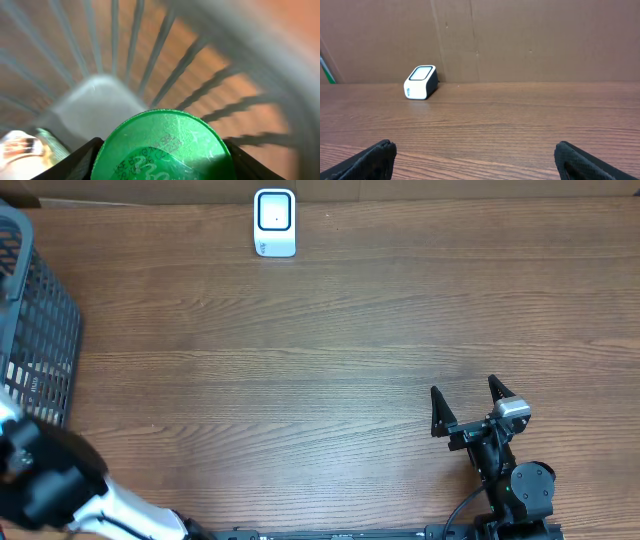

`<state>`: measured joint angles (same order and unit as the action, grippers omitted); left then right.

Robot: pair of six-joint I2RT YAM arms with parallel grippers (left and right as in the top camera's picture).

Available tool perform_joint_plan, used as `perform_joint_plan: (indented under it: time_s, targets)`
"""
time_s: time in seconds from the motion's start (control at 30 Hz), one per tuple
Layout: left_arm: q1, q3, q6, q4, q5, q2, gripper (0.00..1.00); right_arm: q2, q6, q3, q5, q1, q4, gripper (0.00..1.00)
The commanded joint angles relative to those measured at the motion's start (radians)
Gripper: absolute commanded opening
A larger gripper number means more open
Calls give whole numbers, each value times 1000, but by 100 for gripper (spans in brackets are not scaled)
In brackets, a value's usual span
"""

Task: Scan the item barcode
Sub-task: 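Lift the jar out and place it on the table center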

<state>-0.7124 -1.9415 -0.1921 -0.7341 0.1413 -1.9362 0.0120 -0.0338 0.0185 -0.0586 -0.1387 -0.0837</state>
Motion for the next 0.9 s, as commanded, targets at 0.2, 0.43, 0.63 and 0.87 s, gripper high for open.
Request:
perform_joint_plan:
  time_s: [0.2,0.43,0.63,0.87]
  targets:
    - [26,-18,-122,-64,22,411,44,-9,-4,-10,13,3,3,100]
    - [167,-18,-130,-242,150,518,43,-9,-4,-10,13,3,3,100]
    - [394,-17,-98,-465,143,486,41,-9,-4,-10,13,3,3,100]
    - [646,-17,-54,-618,85,363,39,-9,-4,-10,13,3,3,100]
